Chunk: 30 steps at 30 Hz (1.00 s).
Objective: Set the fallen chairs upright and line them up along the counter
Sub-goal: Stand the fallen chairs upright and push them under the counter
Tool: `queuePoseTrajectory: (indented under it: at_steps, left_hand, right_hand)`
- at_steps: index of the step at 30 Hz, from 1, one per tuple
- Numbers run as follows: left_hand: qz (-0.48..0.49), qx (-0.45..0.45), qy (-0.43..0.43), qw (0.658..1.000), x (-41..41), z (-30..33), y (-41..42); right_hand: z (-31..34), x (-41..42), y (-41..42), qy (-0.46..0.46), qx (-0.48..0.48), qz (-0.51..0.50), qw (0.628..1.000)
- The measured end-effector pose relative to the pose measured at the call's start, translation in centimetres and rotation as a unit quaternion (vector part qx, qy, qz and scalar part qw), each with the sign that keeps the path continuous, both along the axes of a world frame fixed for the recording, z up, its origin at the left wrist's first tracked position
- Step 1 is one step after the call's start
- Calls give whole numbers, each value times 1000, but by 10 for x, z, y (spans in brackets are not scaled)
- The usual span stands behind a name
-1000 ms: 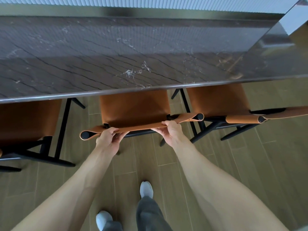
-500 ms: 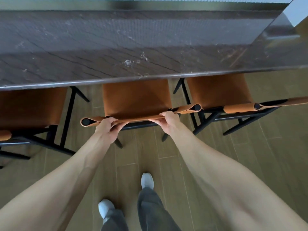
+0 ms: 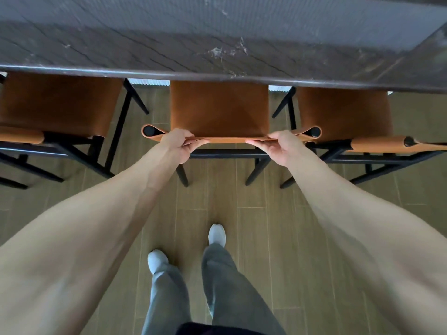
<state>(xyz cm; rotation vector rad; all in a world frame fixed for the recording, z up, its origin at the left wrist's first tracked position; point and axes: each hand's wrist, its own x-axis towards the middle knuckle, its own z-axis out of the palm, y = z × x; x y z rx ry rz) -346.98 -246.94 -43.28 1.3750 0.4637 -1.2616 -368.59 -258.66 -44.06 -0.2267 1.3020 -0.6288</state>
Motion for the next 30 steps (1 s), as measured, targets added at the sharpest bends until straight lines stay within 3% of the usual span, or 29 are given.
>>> queuePoseTrajectory:
  at_steps: [22, 30]
  left_hand:
    - [4, 26, -8, 1000, -13, 1, 21]
    - [-4, 45, -28, 999, -15, 8, 20]
  right_hand:
    - [16, 4, 29, 20, 22, 16, 999]
    - [16, 4, 32, 68, 21, 28, 997]
